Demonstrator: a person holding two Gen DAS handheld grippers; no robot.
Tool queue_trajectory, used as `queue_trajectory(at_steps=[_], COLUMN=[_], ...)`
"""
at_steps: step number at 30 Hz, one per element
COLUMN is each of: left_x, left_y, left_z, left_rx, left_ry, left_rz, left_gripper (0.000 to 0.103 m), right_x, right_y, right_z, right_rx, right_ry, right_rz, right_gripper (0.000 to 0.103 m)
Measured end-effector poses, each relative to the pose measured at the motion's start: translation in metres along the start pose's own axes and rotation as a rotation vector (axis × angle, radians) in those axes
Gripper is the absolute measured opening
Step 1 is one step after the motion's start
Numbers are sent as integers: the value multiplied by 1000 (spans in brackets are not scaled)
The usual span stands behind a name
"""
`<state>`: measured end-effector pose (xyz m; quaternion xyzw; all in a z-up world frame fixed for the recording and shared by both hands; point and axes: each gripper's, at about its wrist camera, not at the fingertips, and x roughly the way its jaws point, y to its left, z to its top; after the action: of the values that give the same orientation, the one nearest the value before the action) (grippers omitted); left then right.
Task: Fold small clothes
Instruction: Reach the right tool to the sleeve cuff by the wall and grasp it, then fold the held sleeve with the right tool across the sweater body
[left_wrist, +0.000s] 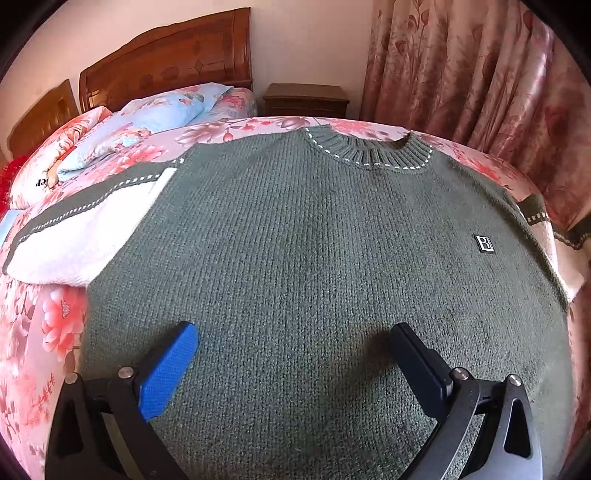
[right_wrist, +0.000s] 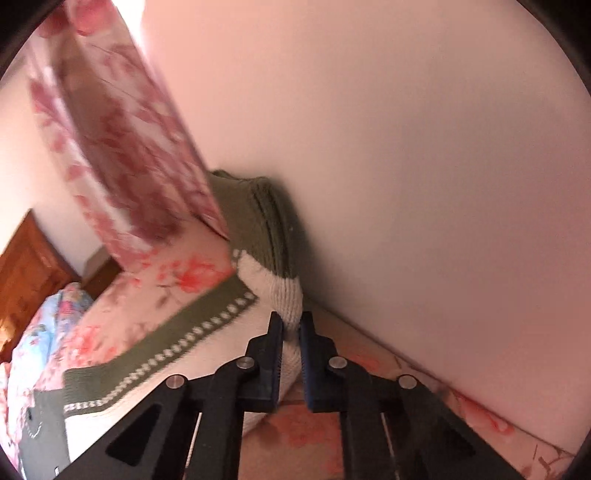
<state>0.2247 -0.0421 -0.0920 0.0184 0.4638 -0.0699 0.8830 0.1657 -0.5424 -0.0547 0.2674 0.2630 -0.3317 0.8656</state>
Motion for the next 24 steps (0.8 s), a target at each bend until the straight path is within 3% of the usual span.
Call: queue_trajectory(at_steps=[3,5,8,12,16,17,18,24], left_x=[0,0,0,0,-1,-1,-2,-3], left_y=[1,1,1,1,2,2,2,1], left_z=[0,0,-1,-1,-2,-2,-2,-1], left_rx=[-2,-1,0,-1,-3,-3,-3,-3], left_ry=[-4,-6,-8,-8,-8,-9,-9,-9], left_rz=[-7,-10,-8,-10,-17,-19,-21,-23], left_gripper=[103,103,103,103,103,103,103,103], right_x=[-18,-36,-76,-140,-162,-160,-157,-139], right_y=[5,28,91,182,252,259,263,239], right_z=[-4,-13,-33,-78,-145,-157,-168,-175], right_rx=[-37,-136,-357,-652,-986,-1020,-1044,-991], right_ry=[-56,-86,-161,-206,-102,-65,-15,133], right_rz=[58,91,196,431,560,573,581,568], right_gripper=[8,8,8,8,11,18,29,29])
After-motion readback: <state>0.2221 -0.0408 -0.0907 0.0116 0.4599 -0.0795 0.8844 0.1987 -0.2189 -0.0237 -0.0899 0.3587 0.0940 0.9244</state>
